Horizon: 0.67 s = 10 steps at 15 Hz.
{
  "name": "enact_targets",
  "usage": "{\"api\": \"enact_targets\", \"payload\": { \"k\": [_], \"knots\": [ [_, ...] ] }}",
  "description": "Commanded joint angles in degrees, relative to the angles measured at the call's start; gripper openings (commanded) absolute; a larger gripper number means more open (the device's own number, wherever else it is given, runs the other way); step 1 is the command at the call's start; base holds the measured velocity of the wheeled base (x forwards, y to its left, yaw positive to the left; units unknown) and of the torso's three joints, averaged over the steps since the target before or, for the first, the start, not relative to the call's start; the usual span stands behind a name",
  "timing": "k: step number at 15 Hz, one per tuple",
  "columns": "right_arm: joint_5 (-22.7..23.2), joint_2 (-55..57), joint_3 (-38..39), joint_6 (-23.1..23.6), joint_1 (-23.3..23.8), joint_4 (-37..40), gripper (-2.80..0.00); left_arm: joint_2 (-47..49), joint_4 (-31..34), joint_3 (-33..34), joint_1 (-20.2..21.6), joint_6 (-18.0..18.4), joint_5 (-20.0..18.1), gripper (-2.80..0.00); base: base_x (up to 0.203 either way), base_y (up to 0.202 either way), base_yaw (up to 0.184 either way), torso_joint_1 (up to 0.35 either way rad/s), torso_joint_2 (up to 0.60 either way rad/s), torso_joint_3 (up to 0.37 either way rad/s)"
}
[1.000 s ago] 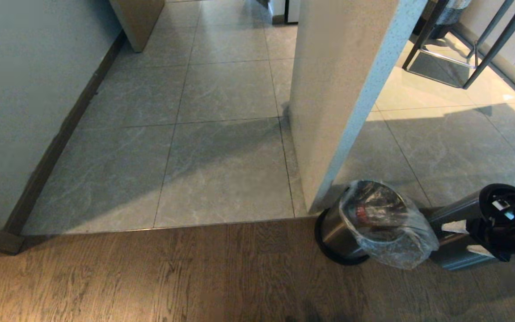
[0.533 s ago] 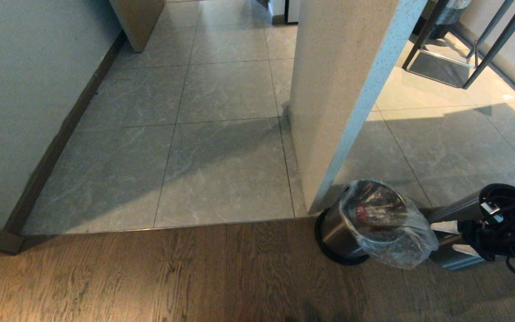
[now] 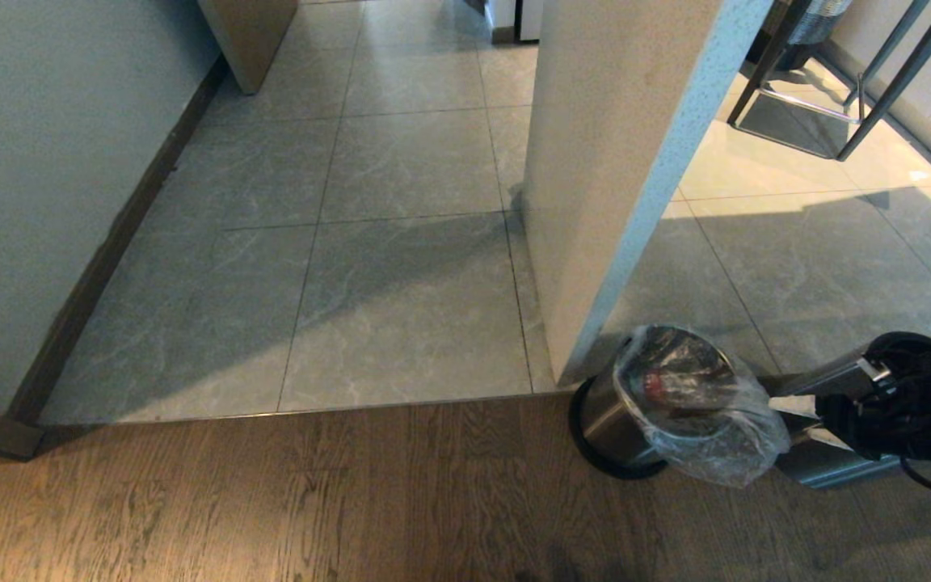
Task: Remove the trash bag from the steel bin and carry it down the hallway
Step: Pick up the trash bag
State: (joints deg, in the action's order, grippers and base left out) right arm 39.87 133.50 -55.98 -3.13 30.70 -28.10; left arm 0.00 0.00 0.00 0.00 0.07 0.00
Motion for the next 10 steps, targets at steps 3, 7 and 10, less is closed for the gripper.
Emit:
{"api": "enact_targets", "payload": {
  "k": [3,7,10],
  "knots": [
    [-0.3,-2.1,1.4,19.7,0.3,1.9,0.00,-0.1,0.0,0.0,0.0,0.0,0.0,-2.80,0.000,0.000,0.000,0.000,0.00,0.000],
    [-0.3,-3.0,2.0,44.5,2.5,3.6,0.00,0.0,0.0,0.0,0.0,0.0,0.0,-2.80,0.000,0.000,0.000,0.000,0.00,0.000],
    [-0.3,-1.7,2.0,58.1,2.8,4.2,0.00,0.0,0.0,0.0,0.0,0.0,0.0,-2.80,0.000,0.000,0.000,0.000,0.00,0.000]
  ]
}}
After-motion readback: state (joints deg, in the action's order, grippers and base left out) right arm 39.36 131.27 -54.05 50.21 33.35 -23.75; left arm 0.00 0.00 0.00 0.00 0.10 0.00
